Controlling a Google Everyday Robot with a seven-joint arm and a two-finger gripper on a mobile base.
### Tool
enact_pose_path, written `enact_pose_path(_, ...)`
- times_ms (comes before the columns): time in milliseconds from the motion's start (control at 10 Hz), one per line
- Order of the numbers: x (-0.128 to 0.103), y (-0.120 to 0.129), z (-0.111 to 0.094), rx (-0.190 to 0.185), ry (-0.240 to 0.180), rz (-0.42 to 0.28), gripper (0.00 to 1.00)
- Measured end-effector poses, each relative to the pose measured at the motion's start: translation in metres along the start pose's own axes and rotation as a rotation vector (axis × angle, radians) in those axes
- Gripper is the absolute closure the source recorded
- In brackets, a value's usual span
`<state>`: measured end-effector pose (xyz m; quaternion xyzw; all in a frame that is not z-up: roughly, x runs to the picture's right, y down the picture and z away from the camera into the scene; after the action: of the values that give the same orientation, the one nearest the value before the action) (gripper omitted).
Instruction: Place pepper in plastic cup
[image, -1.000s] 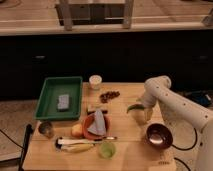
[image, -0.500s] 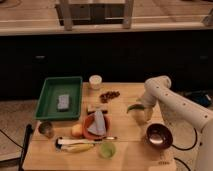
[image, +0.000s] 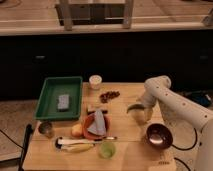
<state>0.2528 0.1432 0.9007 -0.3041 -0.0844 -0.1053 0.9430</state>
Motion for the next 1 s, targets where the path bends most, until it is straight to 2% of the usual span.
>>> enact_pose_path(1000, 0.0008, -0.0003, -0.0010, -0.001, 0.003, -0.015, 0.20)
